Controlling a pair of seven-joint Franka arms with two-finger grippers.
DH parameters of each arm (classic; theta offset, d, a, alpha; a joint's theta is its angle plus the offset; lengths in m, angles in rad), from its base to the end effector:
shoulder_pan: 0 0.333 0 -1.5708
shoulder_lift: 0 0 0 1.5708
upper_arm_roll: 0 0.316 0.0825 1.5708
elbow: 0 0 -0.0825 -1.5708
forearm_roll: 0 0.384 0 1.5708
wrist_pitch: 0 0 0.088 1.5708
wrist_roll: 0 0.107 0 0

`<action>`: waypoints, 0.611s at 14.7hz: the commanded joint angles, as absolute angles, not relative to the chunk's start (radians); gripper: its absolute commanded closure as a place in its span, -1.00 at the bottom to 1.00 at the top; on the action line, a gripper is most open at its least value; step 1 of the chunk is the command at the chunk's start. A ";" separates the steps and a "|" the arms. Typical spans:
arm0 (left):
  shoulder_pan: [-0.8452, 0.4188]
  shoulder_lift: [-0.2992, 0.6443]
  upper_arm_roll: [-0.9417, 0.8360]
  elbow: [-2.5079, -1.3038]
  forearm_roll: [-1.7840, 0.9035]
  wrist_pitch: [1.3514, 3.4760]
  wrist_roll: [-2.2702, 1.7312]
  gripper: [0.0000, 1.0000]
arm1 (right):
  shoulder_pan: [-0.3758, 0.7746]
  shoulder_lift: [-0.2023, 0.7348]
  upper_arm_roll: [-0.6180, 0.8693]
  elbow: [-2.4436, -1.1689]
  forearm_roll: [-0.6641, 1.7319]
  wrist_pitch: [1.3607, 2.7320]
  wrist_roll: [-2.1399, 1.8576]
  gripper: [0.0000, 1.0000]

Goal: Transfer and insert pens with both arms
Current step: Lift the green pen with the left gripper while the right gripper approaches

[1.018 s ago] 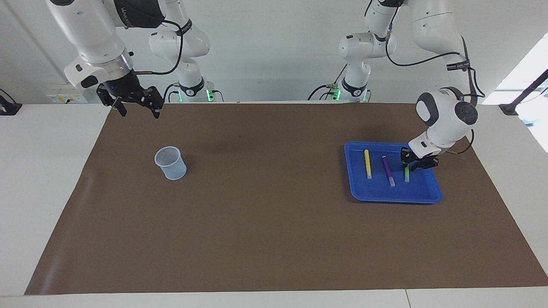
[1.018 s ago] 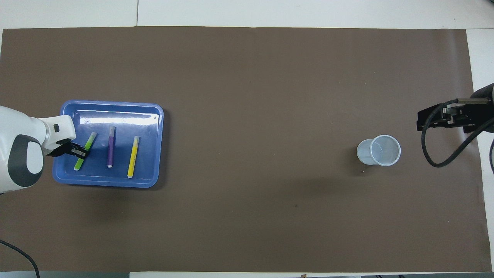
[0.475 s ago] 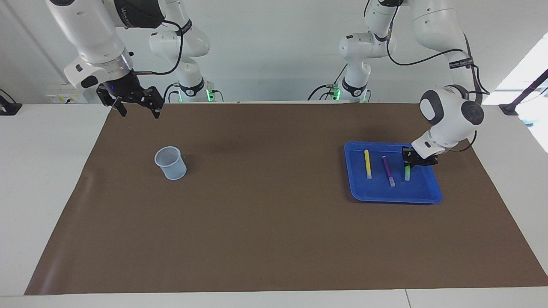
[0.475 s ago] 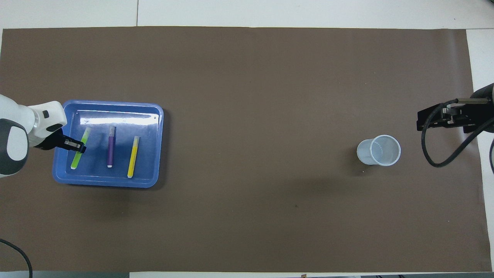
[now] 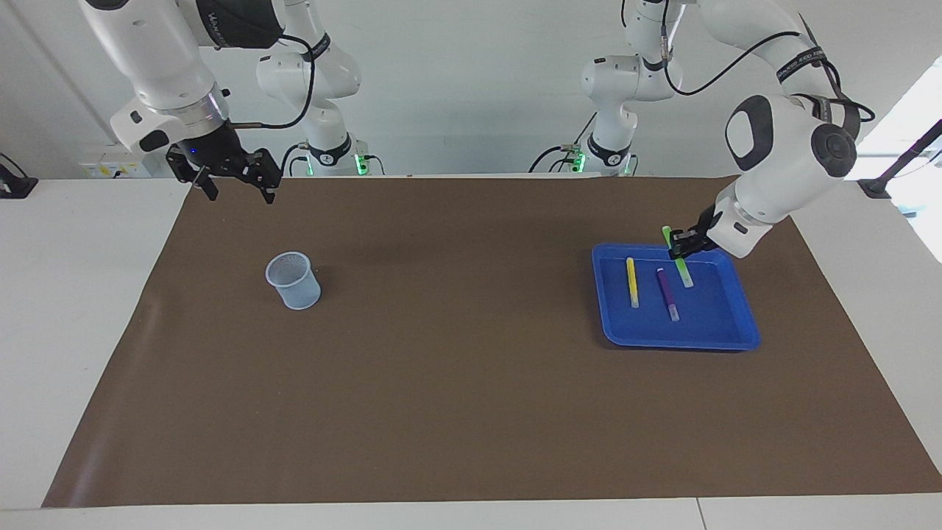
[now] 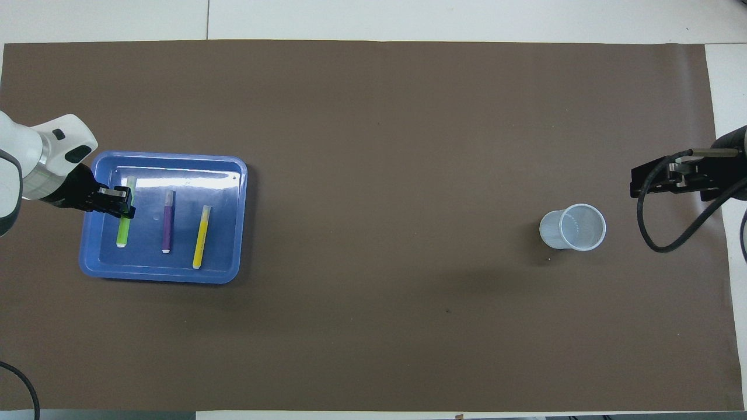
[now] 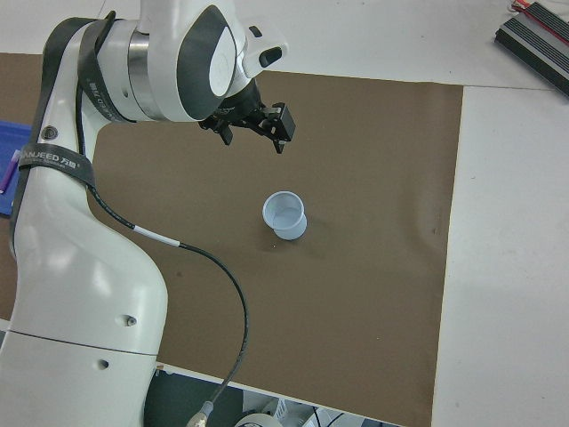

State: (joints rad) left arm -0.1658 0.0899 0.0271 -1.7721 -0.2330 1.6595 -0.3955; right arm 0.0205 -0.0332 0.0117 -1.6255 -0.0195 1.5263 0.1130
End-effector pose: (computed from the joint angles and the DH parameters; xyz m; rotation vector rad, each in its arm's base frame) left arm 0.5588 -0.1015 0.4891 2.9190 0.4432 -0.3781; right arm 0.5382 0.0153 0.6132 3.1128 -0.1262 -0.1003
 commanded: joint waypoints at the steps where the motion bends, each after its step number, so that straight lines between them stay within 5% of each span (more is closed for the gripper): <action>1: -0.215 0.052 0.029 -1.775 -0.366 1.640 -0.786 1.00 | 0.017 -0.038 0.018 -1.625 0.006 1.520 0.097 -1.00; 9: -0.294 -0.020 0.003 -1.906 -0.828 1.804 -1.353 1.00 | 0.038 -0.044 0.020 -1.623 0.409 1.525 0.092 -1.00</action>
